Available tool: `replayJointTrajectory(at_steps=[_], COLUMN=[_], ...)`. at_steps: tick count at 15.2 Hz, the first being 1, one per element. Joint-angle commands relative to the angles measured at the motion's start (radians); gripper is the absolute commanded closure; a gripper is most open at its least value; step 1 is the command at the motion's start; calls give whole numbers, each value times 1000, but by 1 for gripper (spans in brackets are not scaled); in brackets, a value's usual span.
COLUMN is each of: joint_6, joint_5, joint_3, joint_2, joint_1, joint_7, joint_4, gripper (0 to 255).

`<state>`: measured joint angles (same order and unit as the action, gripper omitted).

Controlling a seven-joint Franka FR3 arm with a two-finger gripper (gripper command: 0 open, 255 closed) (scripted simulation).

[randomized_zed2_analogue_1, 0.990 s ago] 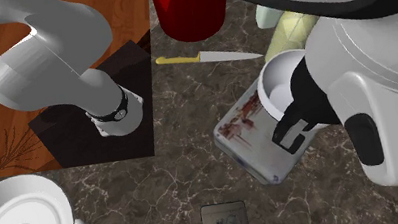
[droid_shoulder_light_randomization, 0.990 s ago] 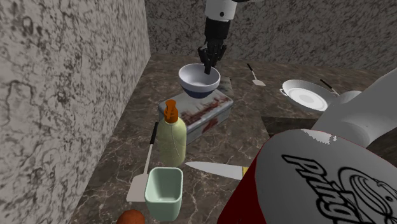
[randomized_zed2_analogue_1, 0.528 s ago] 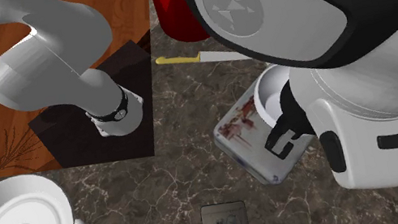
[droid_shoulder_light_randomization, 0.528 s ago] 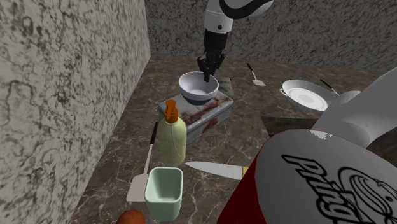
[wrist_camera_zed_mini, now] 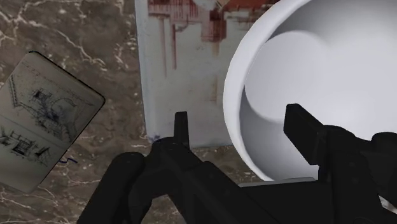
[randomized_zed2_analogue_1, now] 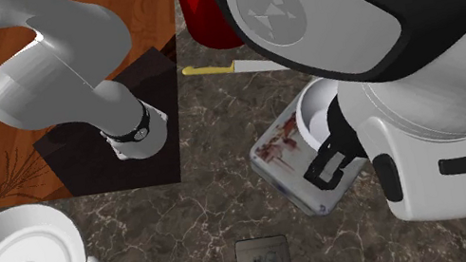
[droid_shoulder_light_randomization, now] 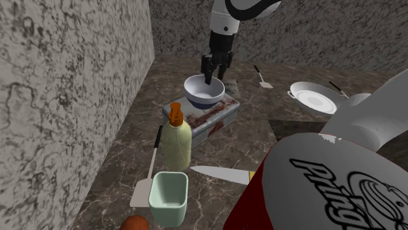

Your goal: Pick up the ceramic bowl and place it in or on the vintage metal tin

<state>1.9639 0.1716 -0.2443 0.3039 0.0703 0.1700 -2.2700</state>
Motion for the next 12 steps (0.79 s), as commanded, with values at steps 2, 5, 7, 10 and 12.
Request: replayJointTrajectory(at_steps=[2, 5, 7, 10, 12], joint_6=[0, -34, -102, -129, -129], joint_5=[0, -2, -6, -8, -8], joint_3=[0, 4, 12, 14, 14], joint_2=[0, 7, 17, 20, 20], joint_1=[0, -2, -5, -6, -6], joint_7=[0, 0, 1, 1, 1], joint_4=[0, 27, 85, 109, 109], gripper=[0, 0, 0, 0, 0])
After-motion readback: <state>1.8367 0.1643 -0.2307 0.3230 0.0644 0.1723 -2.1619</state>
